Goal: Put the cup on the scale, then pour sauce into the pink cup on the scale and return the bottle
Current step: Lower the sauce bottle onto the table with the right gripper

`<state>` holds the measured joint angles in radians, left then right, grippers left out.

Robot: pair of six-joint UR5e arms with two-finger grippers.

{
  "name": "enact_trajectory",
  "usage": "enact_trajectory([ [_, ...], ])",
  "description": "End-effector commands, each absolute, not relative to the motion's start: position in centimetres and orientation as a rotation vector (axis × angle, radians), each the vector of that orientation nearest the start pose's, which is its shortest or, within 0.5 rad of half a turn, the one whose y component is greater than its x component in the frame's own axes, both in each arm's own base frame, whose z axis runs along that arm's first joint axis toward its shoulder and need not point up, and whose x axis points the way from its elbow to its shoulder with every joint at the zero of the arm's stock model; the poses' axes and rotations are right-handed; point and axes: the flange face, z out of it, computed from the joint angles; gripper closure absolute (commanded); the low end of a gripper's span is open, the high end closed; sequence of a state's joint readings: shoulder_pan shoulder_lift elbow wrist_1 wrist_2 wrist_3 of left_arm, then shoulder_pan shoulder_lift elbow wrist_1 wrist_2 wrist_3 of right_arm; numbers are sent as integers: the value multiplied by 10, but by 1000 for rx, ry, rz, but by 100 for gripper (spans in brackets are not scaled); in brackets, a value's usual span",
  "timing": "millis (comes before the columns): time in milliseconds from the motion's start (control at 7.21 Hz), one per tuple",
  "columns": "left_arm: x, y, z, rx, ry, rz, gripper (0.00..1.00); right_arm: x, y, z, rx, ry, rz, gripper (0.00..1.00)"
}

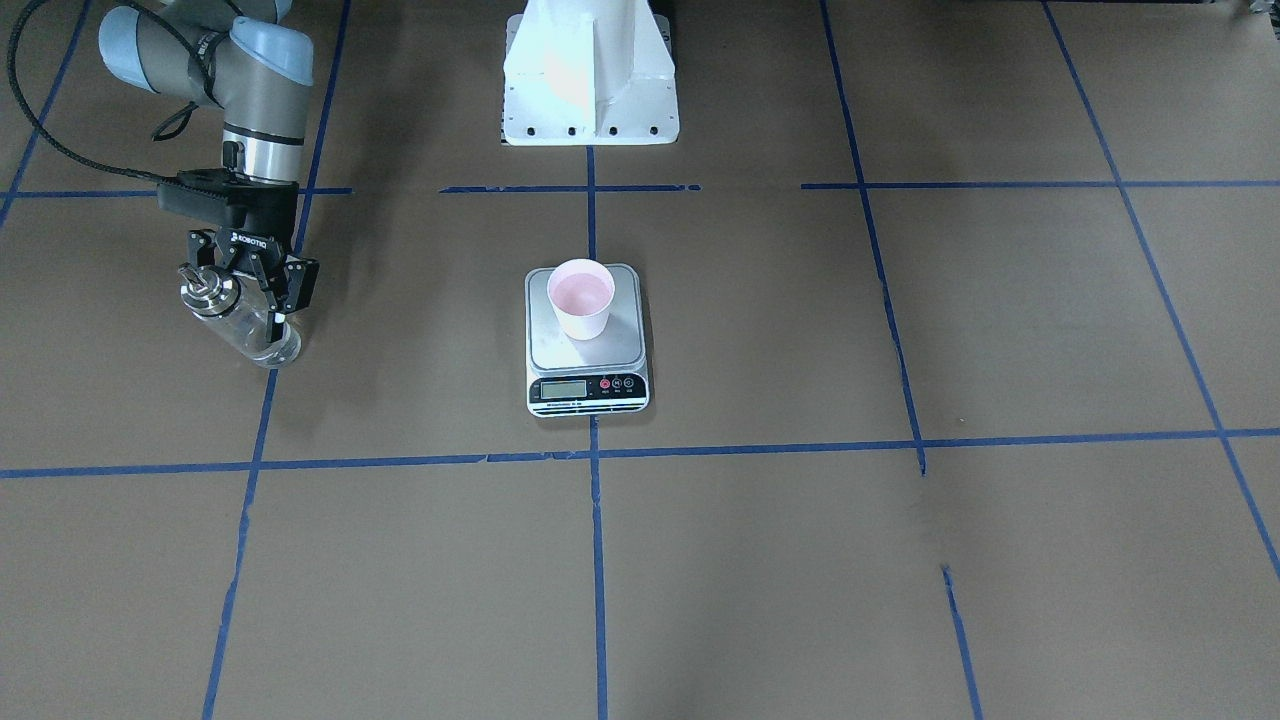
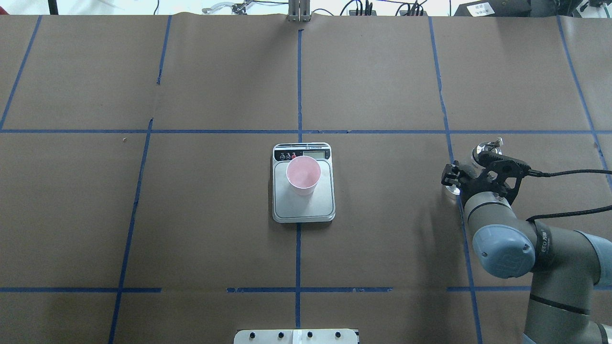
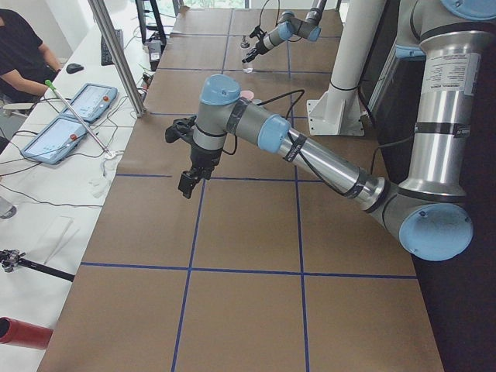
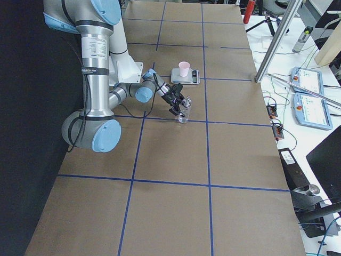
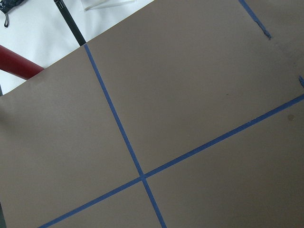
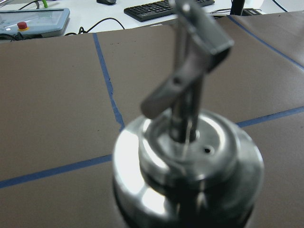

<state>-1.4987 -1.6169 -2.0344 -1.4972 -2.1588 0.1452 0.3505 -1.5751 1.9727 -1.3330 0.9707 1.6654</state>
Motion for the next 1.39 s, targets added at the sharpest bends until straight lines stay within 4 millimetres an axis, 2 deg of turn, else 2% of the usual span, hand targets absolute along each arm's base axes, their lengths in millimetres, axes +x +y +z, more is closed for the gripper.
enact_trajectory([
  [0, -43, -492, 427, 449, 566, 337, 0, -394, -345, 443, 665, -543, 606, 100],
  [139, -43, -492, 428, 447, 566, 337, 0, -394, -345, 444, 669, -539, 598, 97],
  [555, -43, -492, 425, 453, 564, 338, 0, -393, -345, 446, 669, -533, 596, 76],
  [1110, -43, -492, 424, 456, 564, 338, 0, -395, -344, 446, 665, -534, 591, 44],
  [1249, -43, -492, 424, 456, 564, 339, 0, -396, -344, 444, 664, -538, 591, 33],
])
